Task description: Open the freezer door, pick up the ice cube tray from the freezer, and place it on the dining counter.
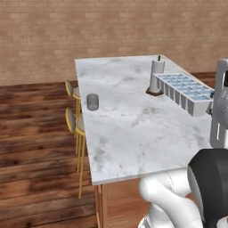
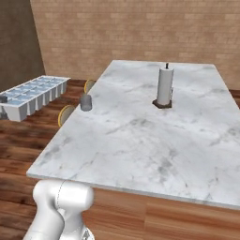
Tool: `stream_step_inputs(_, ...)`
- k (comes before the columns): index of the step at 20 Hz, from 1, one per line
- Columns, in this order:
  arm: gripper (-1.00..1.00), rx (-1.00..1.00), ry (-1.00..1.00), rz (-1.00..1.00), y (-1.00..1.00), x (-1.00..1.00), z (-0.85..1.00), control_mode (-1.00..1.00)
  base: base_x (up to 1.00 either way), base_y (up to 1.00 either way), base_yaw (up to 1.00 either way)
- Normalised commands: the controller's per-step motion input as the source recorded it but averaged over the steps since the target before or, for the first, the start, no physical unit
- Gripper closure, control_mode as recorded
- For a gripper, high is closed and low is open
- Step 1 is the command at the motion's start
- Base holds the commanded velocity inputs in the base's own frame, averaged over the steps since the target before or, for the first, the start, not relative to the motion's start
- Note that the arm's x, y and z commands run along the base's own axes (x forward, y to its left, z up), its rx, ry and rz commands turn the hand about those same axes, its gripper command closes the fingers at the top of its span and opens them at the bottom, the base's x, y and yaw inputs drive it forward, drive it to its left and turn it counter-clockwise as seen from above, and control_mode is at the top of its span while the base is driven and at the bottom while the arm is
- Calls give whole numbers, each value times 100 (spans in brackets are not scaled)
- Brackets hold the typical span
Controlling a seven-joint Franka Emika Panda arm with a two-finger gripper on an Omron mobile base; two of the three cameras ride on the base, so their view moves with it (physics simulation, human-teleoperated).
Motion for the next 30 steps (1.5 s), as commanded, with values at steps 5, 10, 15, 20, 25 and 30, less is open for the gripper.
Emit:
stream_step_inputs(5,100,0,1,1,-21,31,-4,-100,35,-23,4)
stream_step_inputs(10,100,10,9,11,-77,98,-40,-100,0,0,0)
stream_step_inputs(15,100,4,10,28,-47,100,-86,-100,0,0,0)
stream_step_inputs(20,100,0,8,37,-10,100,-100,-100,0,0,0)
stream_step_inputs(25,100,-2,1,13,1,97,-75,-100,0,0,0)
stream_step_inputs(30,100,0,0,-1,-2,72,-23,-100,0,0,0)
